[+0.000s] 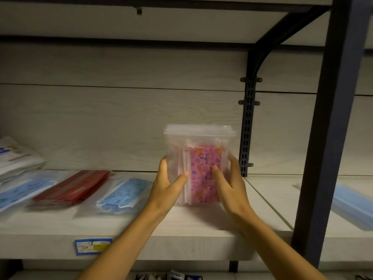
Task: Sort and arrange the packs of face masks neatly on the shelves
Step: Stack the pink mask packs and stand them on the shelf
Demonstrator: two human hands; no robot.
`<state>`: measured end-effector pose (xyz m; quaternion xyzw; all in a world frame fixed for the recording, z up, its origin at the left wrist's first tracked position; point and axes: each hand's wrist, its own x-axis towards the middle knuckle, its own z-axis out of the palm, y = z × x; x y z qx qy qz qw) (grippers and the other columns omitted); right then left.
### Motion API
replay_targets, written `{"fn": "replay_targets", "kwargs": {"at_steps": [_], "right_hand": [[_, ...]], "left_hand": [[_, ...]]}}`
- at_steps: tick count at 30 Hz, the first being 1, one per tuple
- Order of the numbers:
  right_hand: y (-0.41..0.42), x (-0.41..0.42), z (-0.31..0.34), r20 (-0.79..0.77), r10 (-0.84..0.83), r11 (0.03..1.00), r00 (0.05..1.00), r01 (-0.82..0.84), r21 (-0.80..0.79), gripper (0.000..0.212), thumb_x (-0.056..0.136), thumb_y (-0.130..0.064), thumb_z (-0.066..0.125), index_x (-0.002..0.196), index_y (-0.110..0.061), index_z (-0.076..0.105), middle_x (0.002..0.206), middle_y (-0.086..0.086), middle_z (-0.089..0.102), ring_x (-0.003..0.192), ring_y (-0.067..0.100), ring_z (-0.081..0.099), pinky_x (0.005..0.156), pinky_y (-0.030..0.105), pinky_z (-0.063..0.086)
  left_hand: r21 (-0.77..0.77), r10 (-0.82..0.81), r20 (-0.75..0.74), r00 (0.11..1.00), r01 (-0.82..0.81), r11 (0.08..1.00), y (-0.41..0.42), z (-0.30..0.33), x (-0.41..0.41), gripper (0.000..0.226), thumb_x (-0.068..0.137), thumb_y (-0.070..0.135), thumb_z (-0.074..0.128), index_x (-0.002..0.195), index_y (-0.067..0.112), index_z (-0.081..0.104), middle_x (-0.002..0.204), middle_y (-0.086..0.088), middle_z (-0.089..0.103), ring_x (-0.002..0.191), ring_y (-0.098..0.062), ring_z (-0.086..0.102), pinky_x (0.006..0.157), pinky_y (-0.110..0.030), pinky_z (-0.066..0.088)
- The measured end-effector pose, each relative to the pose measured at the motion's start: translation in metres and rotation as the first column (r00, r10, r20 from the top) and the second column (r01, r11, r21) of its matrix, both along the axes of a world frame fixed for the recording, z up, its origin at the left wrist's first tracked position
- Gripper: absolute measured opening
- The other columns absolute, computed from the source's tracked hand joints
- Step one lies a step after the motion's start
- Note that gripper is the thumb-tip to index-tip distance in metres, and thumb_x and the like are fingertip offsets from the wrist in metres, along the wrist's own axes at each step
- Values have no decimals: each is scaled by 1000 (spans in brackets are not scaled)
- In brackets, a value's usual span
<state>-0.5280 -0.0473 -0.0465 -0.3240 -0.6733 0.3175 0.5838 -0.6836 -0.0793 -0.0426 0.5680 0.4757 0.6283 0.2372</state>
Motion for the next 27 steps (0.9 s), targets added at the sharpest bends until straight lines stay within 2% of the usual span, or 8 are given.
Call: {"fn": "replay_targets", "kwargs": {"at_steps": [3,6,11,13,15,17,20,27], "right_hand": [[2,1,0,-29,-25,1000,999,25,-3,57,89,-54,45,140,-41,23,109,-21,58,100,7,62,87,38,54],[5,1,-1,-33,-37,999,999,36,-12,56,89,-63,40,138,-45,22,111,-21,56,102,5,60,90,40,52],[5,-1,0,-10,-20,999,1000,20,-38,47,93,-57,31,138,-49,22,119,-24,52,110,8,56,97,43,48],[7,-1,-1,-15,-43,997,999,42,-66,55,87,-58,28,140,-48,18,127,-10,54,114,18,56,97,53,47],[5,-2,-1,7,-27,998,1000,28,-51,53,87,-58,28,138,-45,25,126,-12,54,114,13,56,97,51,49],[4,-3,0,21,-32,999,999,32,-30,49,88,-58,28,135,-44,28,123,-17,53,113,10,56,98,47,49],[6,-2,0,-1,-39,998,999,39,-48,57,86,-61,26,140,-42,22,128,-12,52,119,19,54,99,50,47],[4,-3,1,-1,-10,999,1000,10,-46,48,89,-57,27,135,-43,26,115,-26,49,105,-2,53,92,38,48]], "left_hand": [[-72,27,31,999,-25,997,4,-1,-1,65,72,31,65,129,40,34,122,18,54,114,-2,53,100,-31,43],[-76,14,35,999,-12,997,3,0,0,61,70,33,61,128,34,41,125,12,57,116,-7,54,104,-37,42],[-67,-53,48,997,56,996,3,-1,2,33,93,17,55,114,39,44,115,24,56,109,5,51,88,-17,40],[-56,-50,76,996,54,997,4,-1,1,31,94,15,53,109,40,45,114,17,60,98,13,55,79,-11,41],[-75,-62,47,997,65,995,2,0,2,29,96,14,51,105,40,40,102,29,51,80,29,46,72,-2,36],[-81,-56,49,997,59,995,4,-1,2,26,96,16,51,106,38,40,100,34,44,81,29,43,73,-5,35],[-57,-62,85,994,67,996,8,-2,-1,22,95,25,51,110,37,43,115,22,55,97,14,51,81,-14,37],[-92,-83,54,995,88,992,10,-4,1,26,99,15,42,116,33,34,112,21,51,96,13,47,82,-17,36]]}}
